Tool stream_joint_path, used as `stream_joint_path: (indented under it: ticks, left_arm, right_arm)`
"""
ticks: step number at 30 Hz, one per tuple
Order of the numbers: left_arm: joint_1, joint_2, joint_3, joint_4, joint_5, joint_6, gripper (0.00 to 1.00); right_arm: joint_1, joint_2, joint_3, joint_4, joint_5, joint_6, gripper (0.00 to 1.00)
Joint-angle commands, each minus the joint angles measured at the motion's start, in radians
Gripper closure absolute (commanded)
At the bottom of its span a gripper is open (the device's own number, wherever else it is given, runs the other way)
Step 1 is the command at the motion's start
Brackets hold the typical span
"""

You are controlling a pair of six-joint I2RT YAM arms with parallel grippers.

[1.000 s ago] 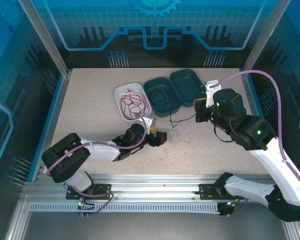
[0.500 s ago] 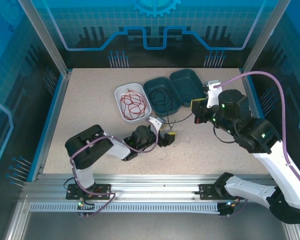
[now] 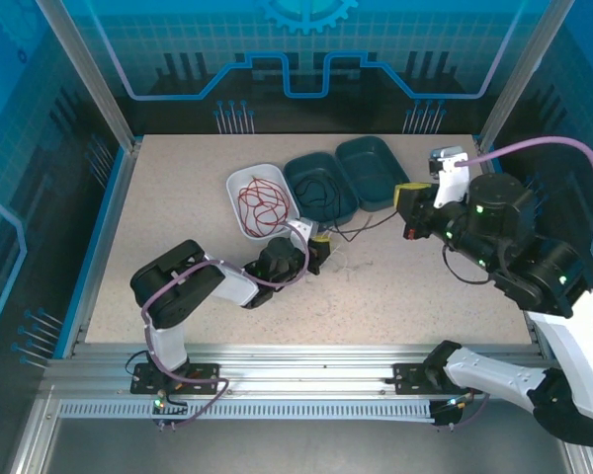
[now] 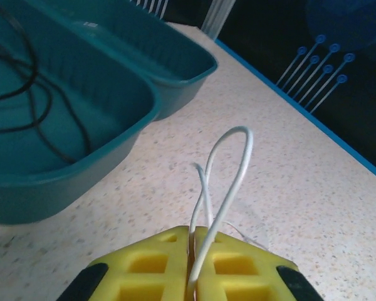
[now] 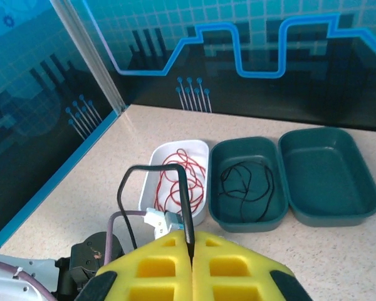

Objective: Untangle the cables

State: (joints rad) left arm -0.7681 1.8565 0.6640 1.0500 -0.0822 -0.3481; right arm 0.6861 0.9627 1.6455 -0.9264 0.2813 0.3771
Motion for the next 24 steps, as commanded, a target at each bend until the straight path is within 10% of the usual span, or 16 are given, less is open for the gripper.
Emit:
stream_joint_path:
  ticks: [1,6,14,21,24]
  left_arm:
    - [0.004,-0.005,-0.022,-0.028,0.0,-0.048,0.91]
    - [0.006,-0.04,-0.043,-0.05,0.064,-0.079,0.84]
    - [0.004,-0.185,-0.128,-0.114,0.13,-0.138,0.43]
    - [0.004,-0.406,-0.214,-0.256,0.05,-0.146,0.02]
    - [0.003,-0.534,-0.223,-0.412,-0.01,-0.131,0.01]
  right_arm:
    - [-0.004,-0.032,0.069,-0.059,0.086,-0.044,1.0]
    - [-0.003,-0.036,0.124,-0.084,0.162,-0.073,1.0]
    - [-0.012,0.036,0.075,-0.052,0.201,-0.088,1.0]
    - [-0.101,0.195,0.074,0.043,0.059,-0.098,1.0]
    - [-0.168,0.271,0.067,0.086,-0.058,-0.07,1.0]
